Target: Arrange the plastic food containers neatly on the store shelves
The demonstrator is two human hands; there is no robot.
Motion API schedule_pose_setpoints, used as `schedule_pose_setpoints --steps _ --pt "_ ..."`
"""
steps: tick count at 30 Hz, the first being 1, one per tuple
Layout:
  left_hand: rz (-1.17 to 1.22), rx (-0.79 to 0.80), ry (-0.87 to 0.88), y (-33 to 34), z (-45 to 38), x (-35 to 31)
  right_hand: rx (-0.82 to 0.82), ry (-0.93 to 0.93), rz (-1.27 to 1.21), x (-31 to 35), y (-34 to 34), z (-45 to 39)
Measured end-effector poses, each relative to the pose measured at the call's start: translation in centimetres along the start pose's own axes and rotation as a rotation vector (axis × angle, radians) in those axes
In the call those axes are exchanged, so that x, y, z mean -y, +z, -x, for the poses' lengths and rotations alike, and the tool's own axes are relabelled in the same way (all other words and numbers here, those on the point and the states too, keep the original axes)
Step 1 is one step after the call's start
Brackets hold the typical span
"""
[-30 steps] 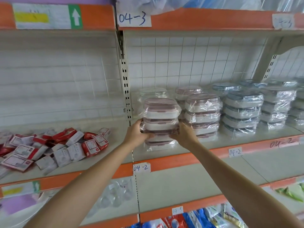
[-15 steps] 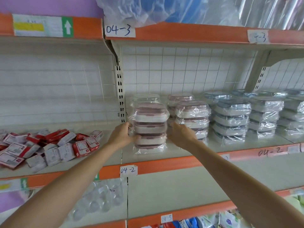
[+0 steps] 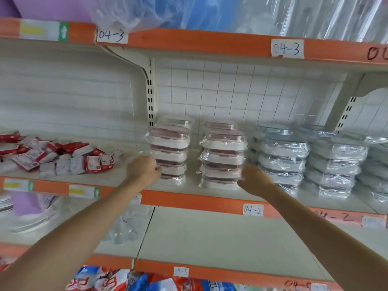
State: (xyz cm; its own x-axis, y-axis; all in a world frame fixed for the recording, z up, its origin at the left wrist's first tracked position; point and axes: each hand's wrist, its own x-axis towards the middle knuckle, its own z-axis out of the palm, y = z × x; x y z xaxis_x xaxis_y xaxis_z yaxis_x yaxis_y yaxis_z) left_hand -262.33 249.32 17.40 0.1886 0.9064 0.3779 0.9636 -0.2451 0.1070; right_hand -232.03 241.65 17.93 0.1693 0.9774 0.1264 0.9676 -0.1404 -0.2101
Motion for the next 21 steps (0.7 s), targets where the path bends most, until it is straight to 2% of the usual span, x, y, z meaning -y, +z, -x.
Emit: schedule_pose_setpoints --steps 3,6,9,12,14,17,21 --pt "0.194 0.053 -0.002 1.2 1.6 -4.3 0.06 0.054 -0.149 -2.1 0.9 -0.4" --pt "0.498 0.166 0.019 2.7 1.3 -8.4 0.112 0.078 -0.255 -2.8 2.1 -0.5" --pt "0.674 0.245 -0.065 3.8 0.0 -11.2 0.132 0.085 -0.342 -2.7 2.9 -0.8" --pt "0.712 0.255 -0.13 5.1 -1.1 -12.8 0.106 0.115 -0.405 -2.4 3.0 -1.0" --pt "0.658 0.19 -0.153 5.8 -1.5 -13.2 0.092 0.116 -0.408 -2.1 3.0 -1.0" --pt "0.638 0.111 -0.148 6.5 -1.9 -13.4 0.06 0.162 -0.375 -1.8 2.9 -1.2" --pt "0.652 0.105 -0.145 6.7 -2.0 -13.3 -0.012 0.251 -0.315 -1.2 3.4 -1.7"
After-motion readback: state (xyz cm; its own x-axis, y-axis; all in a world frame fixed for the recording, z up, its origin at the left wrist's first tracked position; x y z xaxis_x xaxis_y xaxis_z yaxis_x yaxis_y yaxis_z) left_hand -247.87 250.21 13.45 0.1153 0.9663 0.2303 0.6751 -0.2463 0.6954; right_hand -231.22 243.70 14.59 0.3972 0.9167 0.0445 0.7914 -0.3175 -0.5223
